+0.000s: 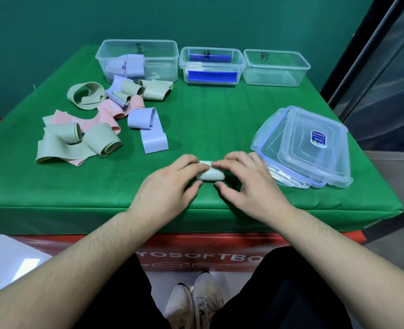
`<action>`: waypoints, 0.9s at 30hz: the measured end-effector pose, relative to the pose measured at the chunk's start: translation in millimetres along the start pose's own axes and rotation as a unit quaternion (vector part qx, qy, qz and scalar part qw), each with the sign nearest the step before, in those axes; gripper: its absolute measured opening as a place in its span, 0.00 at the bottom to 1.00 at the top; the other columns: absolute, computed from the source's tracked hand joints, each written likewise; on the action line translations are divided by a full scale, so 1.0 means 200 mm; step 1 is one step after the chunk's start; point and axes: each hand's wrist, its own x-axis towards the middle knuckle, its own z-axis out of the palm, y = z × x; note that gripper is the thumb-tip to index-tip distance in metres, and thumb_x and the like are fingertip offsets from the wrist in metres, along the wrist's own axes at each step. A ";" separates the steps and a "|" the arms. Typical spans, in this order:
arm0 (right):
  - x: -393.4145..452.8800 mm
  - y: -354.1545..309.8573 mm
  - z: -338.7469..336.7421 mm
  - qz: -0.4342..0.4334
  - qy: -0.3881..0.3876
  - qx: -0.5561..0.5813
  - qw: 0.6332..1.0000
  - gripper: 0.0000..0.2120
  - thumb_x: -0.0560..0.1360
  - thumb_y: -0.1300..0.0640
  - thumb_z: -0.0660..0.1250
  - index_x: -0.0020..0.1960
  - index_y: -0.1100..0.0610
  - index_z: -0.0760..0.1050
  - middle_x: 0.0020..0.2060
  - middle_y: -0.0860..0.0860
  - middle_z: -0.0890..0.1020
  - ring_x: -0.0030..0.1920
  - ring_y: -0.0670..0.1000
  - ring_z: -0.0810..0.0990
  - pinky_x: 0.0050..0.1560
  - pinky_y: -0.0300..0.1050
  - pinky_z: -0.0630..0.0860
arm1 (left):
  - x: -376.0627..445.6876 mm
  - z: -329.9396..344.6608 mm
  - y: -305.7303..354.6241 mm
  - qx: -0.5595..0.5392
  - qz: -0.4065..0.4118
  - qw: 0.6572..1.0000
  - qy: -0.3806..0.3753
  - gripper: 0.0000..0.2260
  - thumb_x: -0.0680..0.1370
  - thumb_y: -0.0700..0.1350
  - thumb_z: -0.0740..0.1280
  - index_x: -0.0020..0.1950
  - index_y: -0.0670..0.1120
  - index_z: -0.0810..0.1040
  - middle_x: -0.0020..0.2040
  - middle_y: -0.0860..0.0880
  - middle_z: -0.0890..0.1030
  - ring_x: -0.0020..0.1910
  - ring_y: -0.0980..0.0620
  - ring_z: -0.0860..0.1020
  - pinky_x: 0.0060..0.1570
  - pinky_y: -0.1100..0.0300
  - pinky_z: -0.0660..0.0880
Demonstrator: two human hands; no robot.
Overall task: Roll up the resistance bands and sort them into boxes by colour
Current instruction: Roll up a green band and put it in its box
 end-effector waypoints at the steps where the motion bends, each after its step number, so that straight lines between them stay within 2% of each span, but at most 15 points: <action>1: 0.00 0.00 0.00 -0.002 0.002 -0.002 1.000 0.16 0.74 0.46 0.66 0.61 0.47 0.77 0.54 0.42 0.76 0.53 0.50 0.70 0.55 0.52 0.70 | 0.01 0.00 0.00 0.004 -0.003 1.000 -0.003 0.14 0.77 0.49 0.68 0.63 0.54 0.76 0.58 0.58 0.74 0.45 0.52 0.79 0.34 0.54 0.78; 4: 0.01 -0.01 0.01 -0.005 0.007 -0.013 1.000 0.14 0.74 0.47 0.67 0.58 0.46 0.78 0.53 0.41 0.77 0.53 0.50 0.71 0.54 0.53 0.70 | 0.03 0.01 0.00 0.008 -0.007 1.000 -0.014 0.16 0.77 0.50 0.68 0.64 0.54 0.75 0.58 0.57 0.73 0.47 0.51 0.79 0.38 0.54 0.77; 6: 0.03 0.00 0.01 0.001 0.010 -0.025 1.000 0.13 0.74 0.46 0.67 0.57 0.46 0.79 0.53 0.41 0.78 0.54 0.50 0.71 0.54 0.50 0.68 | 0.04 0.02 -0.01 0.024 -0.001 1.000 -0.018 0.17 0.76 0.49 0.68 0.65 0.52 0.75 0.60 0.54 0.73 0.49 0.48 0.78 0.44 0.51 0.76; 8: 0.05 0.01 0.00 0.005 0.004 -0.039 0.999 0.14 0.74 0.45 0.67 0.58 0.45 0.79 0.53 0.40 0.79 0.55 0.49 0.72 0.53 0.46 0.64 | 0.05 0.05 -0.01 0.050 -0.008 0.999 -0.016 0.18 0.76 0.50 0.68 0.66 0.51 0.75 0.62 0.52 0.73 0.53 0.47 0.76 0.49 0.51 0.72; 10: 0.06 0.02 0.01 0.011 -0.006 -0.041 0.999 0.16 0.73 0.46 0.69 0.60 0.46 0.78 0.53 0.41 0.79 0.55 0.49 0.72 0.54 0.46 0.65 | 0.07 0.06 -0.01 0.040 -0.032 0.998 -0.022 0.18 0.76 0.50 0.68 0.67 0.53 0.74 0.63 0.54 0.73 0.56 0.49 0.74 0.52 0.52 0.66; 13: 0.08 0.02 0.02 0.023 -0.013 -0.022 0.999 0.16 0.74 0.48 0.69 0.61 0.48 0.78 0.53 0.43 0.80 0.55 0.51 0.74 0.56 0.50 0.69 | 0.11 0.08 0.00 -0.019 -0.074 0.997 -0.029 0.17 0.78 0.49 0.68 0.67 0.54 0.74 0.61 0.56 0.75 0.59 0.50 0.72 0.55 0.52 0.64; 18: 0.09 0.02 0.02 0.047 -0.018 0.010 0.999 0.17 0.78 0.48 0.65 0.65 0.50 0.76 0.56 0.44 0.80 0.57 0.51 0.74 0.59 0.50 0.69 | 0.11 0.08 -0.01 -0.135 -0.092 0.987 -0.006 0.18 0.79 0.47 0.66 0.69 0.52 0.72 0.60 0.52 0.77 0.61 0.50 0.75 0.62 0.47 0.70; 20: 0.09 0.00 0.01 0.063 -0.011 0.045 0.997 0.17 0.79 0.49 0.63 0.67 0.50 0.75 0.56 0.45 0.80 0.57 0.50 0.74 0.61 0.50 0.69 | 0.12 0.07 0.00 -0.210 -0.103 0.972 0.006 0.18 0.79 0.47 0.66 0.69 0.51 0.71 0.60 0.51 0.77 0.60 0.53 0.75 0.64 0.51 0.70; 22: 0.09 -0.03 0.01 0.091 -0.004 0.107 0.990 0.16 0.80 0.52 0.63 0.67 0.50 0.74 0.57 0.45 0.79 0.58 0.47 0.74 0.62 0.47 0.69 | 0.13 0.05 0.02 -0.276 -0.118 0.954 0.017 0.16 0.80 0.44 0.66 0.68 0.50 0.72 0.57 0.53 0.77 0.59 0.60 0.74 0.63 0.62 0.69; 24: 0.11 -0.06 -0.01 0.123 0.008 0.187 0.975 0.15 0.80 0.54 0.64 0.66 0.49 0.74 0.57 0.43 0.79 0.58 0.44 0.74 0.62 0.41 0.69 | 0.15 0.02 0.06 -0.320 -0.143 0.936 0.033 0.14 0.80 0.41 0.66 0.65 0.49 0.73 0.52 0.58 0.76 0.53 0.67 0.73 0.57 0.71 0.67; 27: 0.13 -0.12 -0.03 0.151 0.034 0.292 0.944 0.15 0.78 0.52 0.68 0.64 0.48 0.73 0.55 0.45 0.79 0.53 0.47 0.76 0.56 0.38 0.72 | 0.18 -0.02 0.10 -0.389 -0.182 0.901 0.054 0.11 0.81 0.39 0.65 0.61 0.50 0.75 0.44 0.59 0.75 0.43 0.67 0.73 0.48 0.73 0.69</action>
